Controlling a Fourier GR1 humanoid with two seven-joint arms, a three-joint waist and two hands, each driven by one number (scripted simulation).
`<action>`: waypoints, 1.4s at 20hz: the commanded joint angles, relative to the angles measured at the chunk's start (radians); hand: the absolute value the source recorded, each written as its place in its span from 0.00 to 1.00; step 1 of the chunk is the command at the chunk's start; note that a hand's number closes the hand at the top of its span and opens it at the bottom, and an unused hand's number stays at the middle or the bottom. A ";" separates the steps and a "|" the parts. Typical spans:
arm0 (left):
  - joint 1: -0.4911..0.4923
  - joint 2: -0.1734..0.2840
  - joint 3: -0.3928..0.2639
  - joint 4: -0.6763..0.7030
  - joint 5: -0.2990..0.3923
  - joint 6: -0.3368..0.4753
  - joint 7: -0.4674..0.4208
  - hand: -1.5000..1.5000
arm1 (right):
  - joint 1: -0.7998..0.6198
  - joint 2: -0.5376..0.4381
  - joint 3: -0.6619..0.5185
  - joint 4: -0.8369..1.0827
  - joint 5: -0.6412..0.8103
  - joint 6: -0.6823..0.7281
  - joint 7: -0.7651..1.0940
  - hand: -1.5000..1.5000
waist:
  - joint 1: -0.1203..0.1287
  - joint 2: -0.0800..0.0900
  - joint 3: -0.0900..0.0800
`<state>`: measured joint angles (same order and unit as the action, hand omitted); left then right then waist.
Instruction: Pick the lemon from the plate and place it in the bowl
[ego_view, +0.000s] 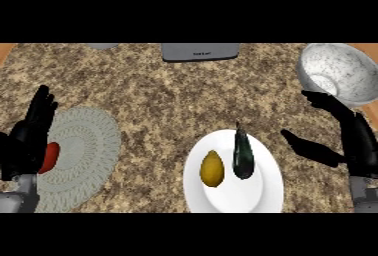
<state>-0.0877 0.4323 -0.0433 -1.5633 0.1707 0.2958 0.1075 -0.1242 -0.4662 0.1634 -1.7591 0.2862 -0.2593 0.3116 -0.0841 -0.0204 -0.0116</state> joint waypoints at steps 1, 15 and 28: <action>0.032 0.043 0.025 -0.001 -0.007 -0.013 0.002 0.50 | 0.186 0.044 0.097 -0.137 0.236 -0.169 0.098 0.00 | -0.009 -0.011 0.005; -0.062 -0.007 -0.003 0.051 -0.020 -0.068 -0.017 0.50 | 0.379 0.240 0.474 -0.692 0.965 0.136 0.687 0.00 | 0.071 0.019 0.009; -0.079 -0.009 0.023 0.077 -0.012 -0.106 -0.033 0.50 | 0.038 0.401 0.289 -0.405 0.637 0.703 0.861 0.00 | 0.098 0.029 0.009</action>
<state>-0.1591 0.4242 -0.0343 -1.5172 0.1531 0.2074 0.1037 -0.0336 -0.0988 0.4993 -2.2206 1.0157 0.2563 1.0505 0.0155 0.0062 -0.0029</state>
